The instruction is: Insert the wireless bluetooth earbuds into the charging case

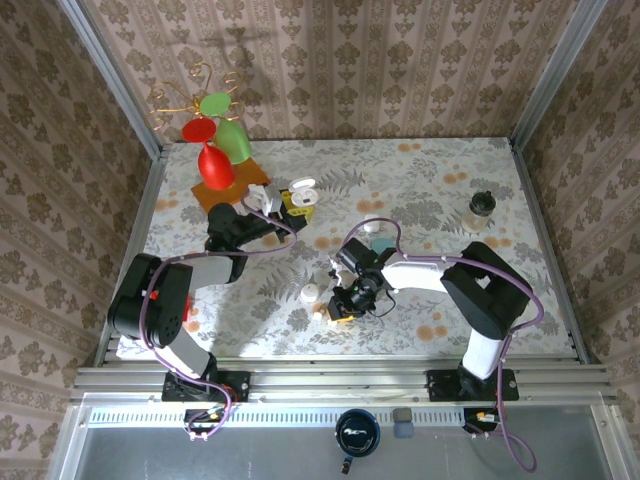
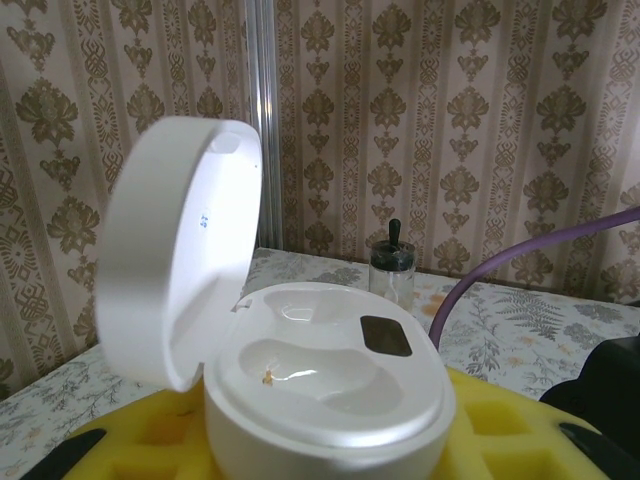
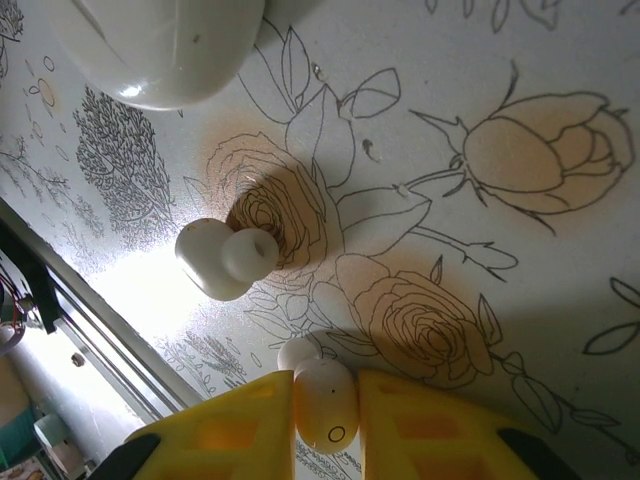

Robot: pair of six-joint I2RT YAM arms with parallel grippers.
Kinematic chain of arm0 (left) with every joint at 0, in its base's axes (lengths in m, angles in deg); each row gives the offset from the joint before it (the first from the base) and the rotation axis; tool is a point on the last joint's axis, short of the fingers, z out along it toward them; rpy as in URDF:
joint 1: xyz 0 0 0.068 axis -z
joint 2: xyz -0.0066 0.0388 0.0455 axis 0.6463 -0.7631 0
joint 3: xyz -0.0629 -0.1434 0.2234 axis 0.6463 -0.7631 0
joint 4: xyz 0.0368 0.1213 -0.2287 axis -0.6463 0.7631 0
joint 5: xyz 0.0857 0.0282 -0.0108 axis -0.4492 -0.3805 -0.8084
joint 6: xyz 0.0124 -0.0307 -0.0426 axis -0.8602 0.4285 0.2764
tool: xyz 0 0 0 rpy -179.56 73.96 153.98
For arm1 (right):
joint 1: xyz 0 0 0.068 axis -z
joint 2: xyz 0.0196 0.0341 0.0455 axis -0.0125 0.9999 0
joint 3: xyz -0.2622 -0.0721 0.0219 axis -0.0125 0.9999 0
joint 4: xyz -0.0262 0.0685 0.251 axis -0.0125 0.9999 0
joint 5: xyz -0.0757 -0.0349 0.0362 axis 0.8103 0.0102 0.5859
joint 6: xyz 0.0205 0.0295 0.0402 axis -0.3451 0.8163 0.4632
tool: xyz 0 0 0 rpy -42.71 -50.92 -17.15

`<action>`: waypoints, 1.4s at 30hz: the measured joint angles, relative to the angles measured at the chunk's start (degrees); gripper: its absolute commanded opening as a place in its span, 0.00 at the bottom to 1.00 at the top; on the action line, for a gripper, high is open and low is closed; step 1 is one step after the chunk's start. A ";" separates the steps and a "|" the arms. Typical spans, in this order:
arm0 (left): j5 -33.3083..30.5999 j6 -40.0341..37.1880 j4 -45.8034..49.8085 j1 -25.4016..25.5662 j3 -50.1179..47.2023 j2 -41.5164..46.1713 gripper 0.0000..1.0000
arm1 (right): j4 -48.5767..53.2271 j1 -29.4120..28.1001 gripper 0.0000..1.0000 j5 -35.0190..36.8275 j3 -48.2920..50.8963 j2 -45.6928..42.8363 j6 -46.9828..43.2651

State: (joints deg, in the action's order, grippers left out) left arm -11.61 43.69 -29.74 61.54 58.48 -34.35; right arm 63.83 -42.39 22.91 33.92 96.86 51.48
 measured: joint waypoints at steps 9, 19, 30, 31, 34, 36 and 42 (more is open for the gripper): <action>-0.02 -0.20 -0.02 0.00 -0.09 0.07 0.37 | -0.11 5.84 0.20 5.95 1.62 -5.01 0.68; 0.20 -0.46 -0.02 0.04 -0.66 1.27 0.37 | -3.34 20.20 0.20 13.20 5.62 -7.89 1.38; 0.17 -0.87 -0.04 0.07 -1.51 1.27 0.37 | -7.85 23.10 0.36 14.19 8.48 -8.79 3.50; 0.17 -0.87 0.00 0.07 -1.51 1.27 0.37 | -8.07 23.10 0.39 13.94 8.50 -8.81 3.74; 0.17 -0.98 -0.02 0.07 -1.51 1.27 0.37 | -8.79 23.06 0.43 13.11 8.72 -9.07 4.55; 0.17 -1.03 0.00 0.07 -1.51 1.27 0.37 | -9.25 22.84 0.45 12.72 8.96 -9.40 4.76; 0.17 -1.05 0.00 0.07 -1.51 1.27 0.37 | -9.49 21.24 0.48 12.52 8.76 -9.55 4.76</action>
State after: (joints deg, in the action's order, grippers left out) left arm -11.44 42.64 -29.74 61.61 56.97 -33.08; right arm 54.34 -21.15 35.43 42.69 87.31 56.24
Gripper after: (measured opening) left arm 0.375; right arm 0.476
